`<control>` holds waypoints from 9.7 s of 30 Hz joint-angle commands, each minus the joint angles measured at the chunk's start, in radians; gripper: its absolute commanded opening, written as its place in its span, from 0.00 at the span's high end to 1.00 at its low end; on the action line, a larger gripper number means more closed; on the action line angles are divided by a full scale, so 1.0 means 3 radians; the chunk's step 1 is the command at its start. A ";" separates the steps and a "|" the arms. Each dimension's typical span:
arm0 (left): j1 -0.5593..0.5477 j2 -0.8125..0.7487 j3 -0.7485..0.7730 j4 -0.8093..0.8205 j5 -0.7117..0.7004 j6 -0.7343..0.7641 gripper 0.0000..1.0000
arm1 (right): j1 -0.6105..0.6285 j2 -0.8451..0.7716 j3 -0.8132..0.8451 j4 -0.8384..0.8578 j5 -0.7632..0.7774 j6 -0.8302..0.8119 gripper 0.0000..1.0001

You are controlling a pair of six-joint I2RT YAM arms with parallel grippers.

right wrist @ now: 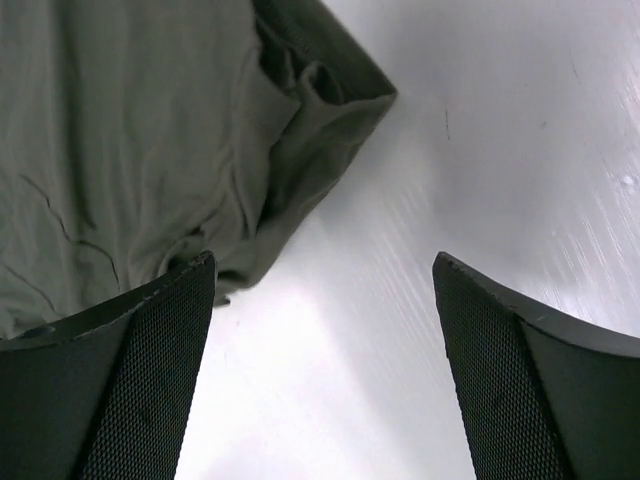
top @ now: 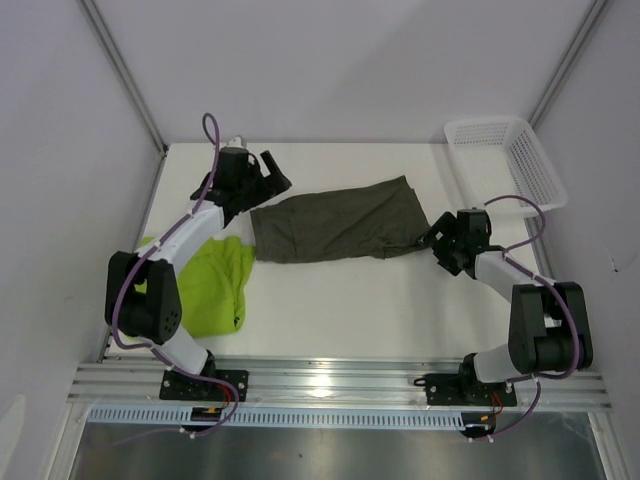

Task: Fold and stack the shorts
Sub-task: Fold the shorts

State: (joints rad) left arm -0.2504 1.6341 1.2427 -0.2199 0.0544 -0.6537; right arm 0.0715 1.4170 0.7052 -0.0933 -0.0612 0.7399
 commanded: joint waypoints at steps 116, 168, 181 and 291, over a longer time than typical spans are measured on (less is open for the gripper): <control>-0.0413 0.0407 -0.2415 0.3024 0.0156 -0.0777 0.15 | 0.1536 0.2410 0.1705 0.0802 -0.0614 0.0136 1.00; -0.0975 -0.1336 -0.1249 -0.0100 -0.1474 0.0798 0.94 | 0.2042 0.1765 0.0988 0.0684 0.0107 -0.0007 1.00; -0.1819 -0.1188 -0.0834 -0.0126 -0.1919 0.1473 0.89 | 0.2528 0.1970 0.1270 0.0812 -0.0072 0.0331 1.00; -0.2797 -0.0297 0.0205 -0.0439 -0.1614 0.1913 0.01 | 0.0723 0.1259 0.0743 -0.0001 -0.0859 -0.0370 0.96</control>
State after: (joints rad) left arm -1.1694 1.6791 1.3380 -0.4183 -0.4877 -0.0086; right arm 0.2970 1.7992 0.9333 -0.0502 -0.3237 0.6540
